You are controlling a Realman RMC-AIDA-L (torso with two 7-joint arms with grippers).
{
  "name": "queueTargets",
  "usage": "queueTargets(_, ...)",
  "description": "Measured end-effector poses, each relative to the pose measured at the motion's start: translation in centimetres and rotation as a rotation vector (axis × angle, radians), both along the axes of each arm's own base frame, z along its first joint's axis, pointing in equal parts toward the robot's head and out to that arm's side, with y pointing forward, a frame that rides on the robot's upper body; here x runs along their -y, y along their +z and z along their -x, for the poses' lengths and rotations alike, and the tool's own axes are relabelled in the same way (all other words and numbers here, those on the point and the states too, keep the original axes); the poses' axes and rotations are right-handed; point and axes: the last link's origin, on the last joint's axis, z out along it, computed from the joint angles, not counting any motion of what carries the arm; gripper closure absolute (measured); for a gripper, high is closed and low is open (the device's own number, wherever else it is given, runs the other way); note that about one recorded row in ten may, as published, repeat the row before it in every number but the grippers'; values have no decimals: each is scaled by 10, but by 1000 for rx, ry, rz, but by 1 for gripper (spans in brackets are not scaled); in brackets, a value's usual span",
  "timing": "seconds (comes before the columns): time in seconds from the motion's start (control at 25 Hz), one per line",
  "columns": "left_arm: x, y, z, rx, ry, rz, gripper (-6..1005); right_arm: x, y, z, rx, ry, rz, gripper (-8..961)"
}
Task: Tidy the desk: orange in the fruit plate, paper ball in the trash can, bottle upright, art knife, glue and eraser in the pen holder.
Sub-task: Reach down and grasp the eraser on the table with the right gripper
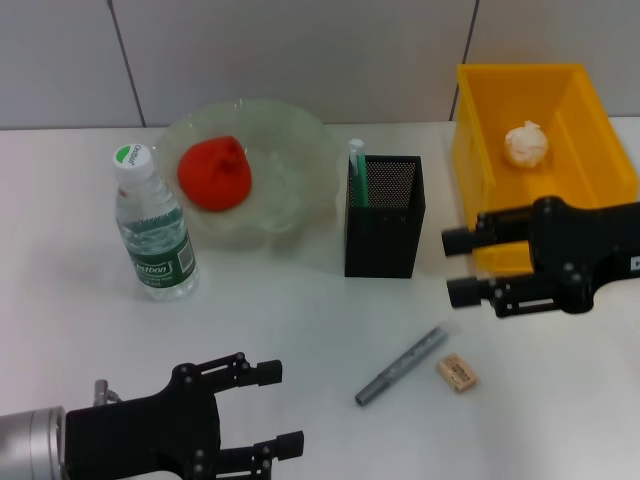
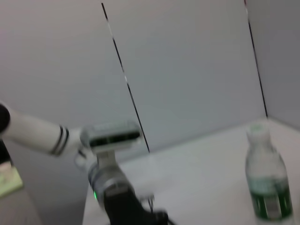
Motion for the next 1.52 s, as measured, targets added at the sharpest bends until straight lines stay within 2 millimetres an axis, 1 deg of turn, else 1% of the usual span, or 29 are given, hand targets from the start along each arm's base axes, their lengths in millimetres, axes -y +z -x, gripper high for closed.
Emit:
queueTargets(0.08,-2,1,-1,0,0,3,232,-2,-1,0,92,-7,40,321)
queueTargets(0.12,-2,1,-1,0,1,4,232,-2,-1,0,92,-7,40,321)
queueTargets(0.2,-3,1,-1,0,0,5,232,-3,-4,1,150,-1,76,321)
queueTargets(0.28,-3,1,-2,1,-3,5,232,-4,-10,3,227,14,124,321)
queueTargets(0.32,-4,1,-3,2,-5,6,233,-4,-10,3,227,14,124,321)
queueTargets(0.52,-8,1,-7,3,-13,9,233,-7,-23,7,346,32,174,322)
queueTargets(0.68,-9,-1,-5,-3,-1,8,234,-12,-33,14,452,73,202,323)
queueTargets(0.72,-9,-1,-5,-3,-1,8,234,-12,-33,14,452,73,202,324)
queueTargets(0.84,-8,-1,-4,-4,5,9,235,-14,-39,20,529,105,209,324)
queueTargets(1.04,-10,0,-4,-8,18,6,235,-20,-48,29,675,153,223,325)
queueTargets(1.08,-11,0,-3,-6,23,-1,235,-21,-53,32,732,171,230,325)
queueTargets(1.36,-11,2,-1,-3,37,-12,236,-24,-66,34,890,225,228,326)
queueTargets(1.52,-11,2,-1,-4,38,-12,237,-26,-71,37,943,261,208,327)
